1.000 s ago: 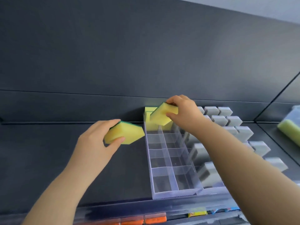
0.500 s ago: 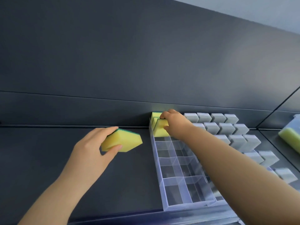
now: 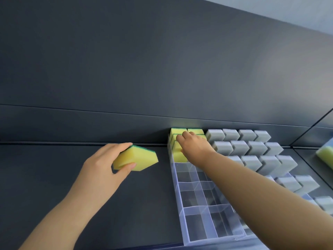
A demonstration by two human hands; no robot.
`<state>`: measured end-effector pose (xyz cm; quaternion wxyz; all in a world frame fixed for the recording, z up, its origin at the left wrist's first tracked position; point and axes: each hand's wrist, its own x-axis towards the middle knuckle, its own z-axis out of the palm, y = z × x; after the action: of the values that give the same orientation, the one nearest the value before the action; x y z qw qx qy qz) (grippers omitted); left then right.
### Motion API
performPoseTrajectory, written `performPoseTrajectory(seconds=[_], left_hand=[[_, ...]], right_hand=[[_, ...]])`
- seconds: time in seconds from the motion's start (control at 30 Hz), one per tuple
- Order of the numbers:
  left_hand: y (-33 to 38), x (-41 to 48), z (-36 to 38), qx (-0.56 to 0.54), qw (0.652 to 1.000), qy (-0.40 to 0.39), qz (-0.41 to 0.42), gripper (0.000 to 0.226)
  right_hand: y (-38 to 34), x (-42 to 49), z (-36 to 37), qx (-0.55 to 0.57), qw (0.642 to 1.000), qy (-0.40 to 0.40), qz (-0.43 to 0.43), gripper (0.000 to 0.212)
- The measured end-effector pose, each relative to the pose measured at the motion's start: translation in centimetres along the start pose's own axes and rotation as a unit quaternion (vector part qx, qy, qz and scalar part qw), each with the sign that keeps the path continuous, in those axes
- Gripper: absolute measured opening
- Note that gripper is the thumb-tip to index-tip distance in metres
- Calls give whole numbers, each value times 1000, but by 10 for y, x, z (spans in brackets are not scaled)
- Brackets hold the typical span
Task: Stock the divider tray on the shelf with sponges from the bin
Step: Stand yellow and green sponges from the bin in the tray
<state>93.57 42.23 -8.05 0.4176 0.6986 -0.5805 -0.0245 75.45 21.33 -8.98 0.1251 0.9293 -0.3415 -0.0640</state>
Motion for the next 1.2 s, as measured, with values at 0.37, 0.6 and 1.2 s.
performPoseTrajectory(seconds=[0.37, 0.6, 1.2], left_hand=[[42, 53, 42, 18, 997, -68, 27, 47], [63, 85, 79, 44, 985, -157, 52, 48], [49, 76, 140, 166, 962, -195, 97, 41]], right_hand=[[34, -12, -20, 274, 955, -113, 15, 46], [46, -14, -22, 350, 929, -117, 17, 56], [58, -19, -9, 380, 919, -99, -20, 57]])
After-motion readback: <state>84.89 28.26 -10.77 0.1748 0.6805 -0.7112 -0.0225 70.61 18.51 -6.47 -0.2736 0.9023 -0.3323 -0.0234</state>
